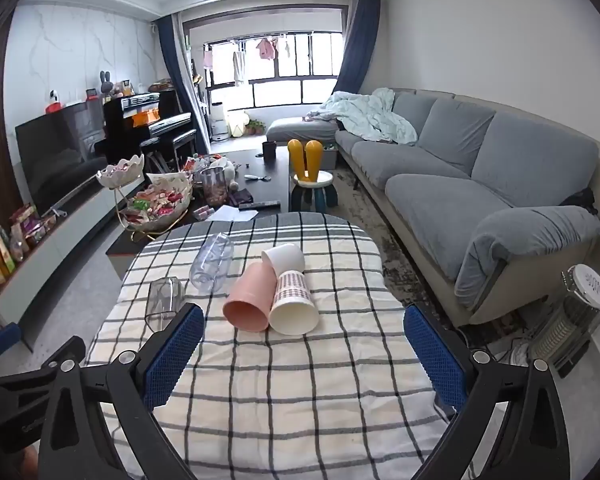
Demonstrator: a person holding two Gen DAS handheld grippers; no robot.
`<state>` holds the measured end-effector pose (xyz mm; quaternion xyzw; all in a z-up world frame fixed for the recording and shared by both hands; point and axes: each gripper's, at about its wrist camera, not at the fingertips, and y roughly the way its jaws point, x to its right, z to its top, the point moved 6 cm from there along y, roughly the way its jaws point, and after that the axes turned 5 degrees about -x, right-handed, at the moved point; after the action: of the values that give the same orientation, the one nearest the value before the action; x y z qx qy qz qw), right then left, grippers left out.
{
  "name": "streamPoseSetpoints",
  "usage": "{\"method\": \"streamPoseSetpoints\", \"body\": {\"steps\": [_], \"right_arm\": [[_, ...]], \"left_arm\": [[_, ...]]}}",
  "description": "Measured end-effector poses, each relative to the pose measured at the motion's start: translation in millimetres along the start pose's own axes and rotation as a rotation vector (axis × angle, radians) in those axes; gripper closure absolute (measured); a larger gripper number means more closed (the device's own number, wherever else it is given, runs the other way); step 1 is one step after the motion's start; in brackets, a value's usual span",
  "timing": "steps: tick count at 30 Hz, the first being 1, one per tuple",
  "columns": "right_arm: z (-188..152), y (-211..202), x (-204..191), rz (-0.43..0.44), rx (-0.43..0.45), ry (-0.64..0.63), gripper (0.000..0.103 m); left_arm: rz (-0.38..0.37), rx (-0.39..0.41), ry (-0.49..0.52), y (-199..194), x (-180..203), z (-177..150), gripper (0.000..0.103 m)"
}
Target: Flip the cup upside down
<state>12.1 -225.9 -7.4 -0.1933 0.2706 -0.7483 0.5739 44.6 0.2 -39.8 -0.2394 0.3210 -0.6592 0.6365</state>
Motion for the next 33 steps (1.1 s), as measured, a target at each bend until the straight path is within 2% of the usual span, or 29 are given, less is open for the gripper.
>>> {"method": "streamPoseSetpoints", "body": {"steps": [15,33], "right_arm": [[1,0,-1,0.002,0.003,0.001,0.002],[2,-1,-1,0.003,0.008,0.0,0.002]], "left_arm": [[-0.004,0.008,0.0,-2,-8,-5,0.0],[0.005,0.003,0.006,2,2,0,0.0]]}}
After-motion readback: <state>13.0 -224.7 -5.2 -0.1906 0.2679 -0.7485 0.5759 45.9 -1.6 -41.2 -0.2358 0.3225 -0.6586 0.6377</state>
